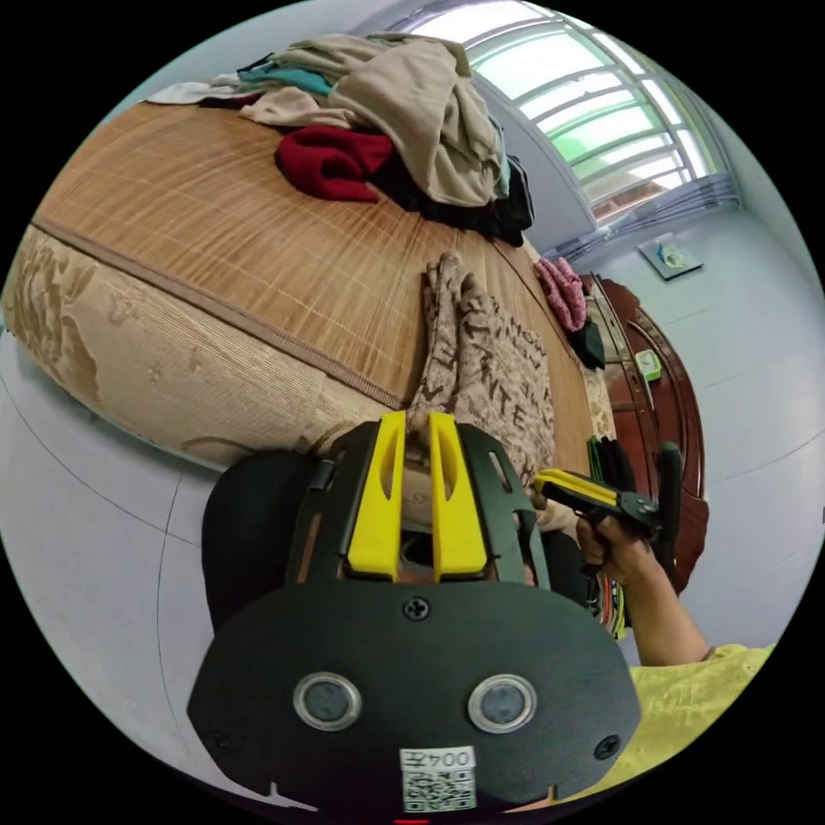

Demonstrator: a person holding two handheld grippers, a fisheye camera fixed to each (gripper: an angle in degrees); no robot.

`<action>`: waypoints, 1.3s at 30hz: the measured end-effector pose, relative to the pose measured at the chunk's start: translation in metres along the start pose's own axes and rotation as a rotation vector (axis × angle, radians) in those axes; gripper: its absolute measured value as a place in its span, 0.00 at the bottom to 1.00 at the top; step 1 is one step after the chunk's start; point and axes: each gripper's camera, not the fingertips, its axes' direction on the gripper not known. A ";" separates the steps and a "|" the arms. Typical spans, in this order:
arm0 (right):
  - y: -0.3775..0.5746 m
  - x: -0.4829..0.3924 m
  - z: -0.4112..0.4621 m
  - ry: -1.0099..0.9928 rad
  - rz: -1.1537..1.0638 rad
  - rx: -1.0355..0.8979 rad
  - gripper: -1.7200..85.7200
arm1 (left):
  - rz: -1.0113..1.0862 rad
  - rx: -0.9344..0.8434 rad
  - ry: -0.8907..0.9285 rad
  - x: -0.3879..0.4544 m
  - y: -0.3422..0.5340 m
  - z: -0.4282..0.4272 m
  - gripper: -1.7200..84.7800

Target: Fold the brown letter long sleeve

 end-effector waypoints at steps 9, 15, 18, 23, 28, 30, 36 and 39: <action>0.001 0.010 -0.017 -0.009 0.028 0.063 0.10 | 0.522 0.130 -0.138 0.204 -0.014 0.005 0.03; 0.010 0.023 -0.035 -0.022 0.009 0.128 0.10 | 0.571 -0.097 -0.362 0.247 -0.062 0.148 0.02; 0.014 0.041 -0.054 -0.102 0.013 0.155 0.11 | 0.604 -0.110 -0.375 0.233 -0.055 0.172 0.02; 0.006 0.140 -0.115 -0.368 0.236 0.300 0.12 | 0.582 -0.088 -0.330 0.231 -0.058 0.168 0.02; -0.049 0.240 -0.110 -0.686 0.444 0.256 0.15 | 0.556 -0.074 -0.279 0.226 -0.066 0.165 0.02; -0.071 0.261 -0.101 -0.726 0.480 0.211 0.16 | 0.538 -0.075 -0.256 0.224 -0.070 0.163 0.02; -0.117 0.289 -0.090 -0.724 0.492 0.096 0.16 | 0.532 -0.080 -0.229 0.226 -0.081 0.158 0.02; -0.123 0.291 -0.086 -0.784 0.489 0.082 0.10 | 0.535 -0.081 -0.233 0.231 -0.086 0.156 0.02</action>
